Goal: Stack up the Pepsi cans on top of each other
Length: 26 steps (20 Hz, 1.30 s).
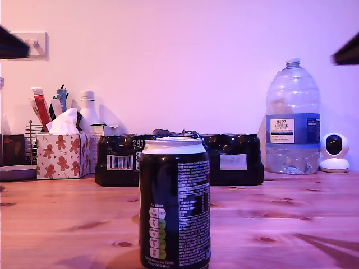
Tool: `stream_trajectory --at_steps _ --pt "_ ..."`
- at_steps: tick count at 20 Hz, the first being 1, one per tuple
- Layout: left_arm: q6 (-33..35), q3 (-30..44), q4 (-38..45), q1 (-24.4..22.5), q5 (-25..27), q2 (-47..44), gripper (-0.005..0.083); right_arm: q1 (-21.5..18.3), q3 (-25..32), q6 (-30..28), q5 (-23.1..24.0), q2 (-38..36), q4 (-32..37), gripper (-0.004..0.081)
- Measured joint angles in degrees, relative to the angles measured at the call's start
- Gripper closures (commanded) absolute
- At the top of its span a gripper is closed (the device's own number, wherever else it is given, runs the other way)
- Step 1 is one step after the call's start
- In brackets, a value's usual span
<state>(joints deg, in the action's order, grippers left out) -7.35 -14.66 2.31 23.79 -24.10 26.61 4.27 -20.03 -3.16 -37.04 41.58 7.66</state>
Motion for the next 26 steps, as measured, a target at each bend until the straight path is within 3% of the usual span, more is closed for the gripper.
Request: stream_trajectory --at_steps 2,3,5,8,11,14,19,26 --pt "1.6 0.0 2.6 0.5 -1.4 3.1 0.0795 0.3 0.0 -2.5 -3.4 6.3 5.5 0.0783" --pt "2.1 0.0 3.5 0.6 -1.7 4.3 0.0795 0.3 0.0 -9.7 -5.7 9.4 7.8 0.0783" --pt "2.9 0.0 4.8 0.6 -2.5 6.5 0.0795 0.3 0.0 -15.5 -10.8 15.9 13.2 0.0783" --pt "3.0 0.0 5.7 0.6 -3.0 7.4 0.0795 0.3 0.0 -19.7 -16.6 24.6 20.0 0.0782" --pt "3.0 0.0 5.9 0.6 -3.7 8.1 0.0795 -0.6 -2.1 -23.9 -22.7 34.2 21.4 0.0783" --pt "3.0 0.0 5.9 0.6 -3.9 8.1 0.0795 -1.3 -7.6 -26.7 -26.4 43.2 21.5 0.0783" --pt "3.0 0.0 5.9 0.6 -3.9 8.1 0.0795 -1.6 -16.1 -26.9 -25.7 51.1 21.5 0.0783" --pt "3.0 0.0 5.2 0.6 -3.8 8.1 0.0795 0.5 -18.6 -26.9 -22.8 51.5 21.3 0.0783"
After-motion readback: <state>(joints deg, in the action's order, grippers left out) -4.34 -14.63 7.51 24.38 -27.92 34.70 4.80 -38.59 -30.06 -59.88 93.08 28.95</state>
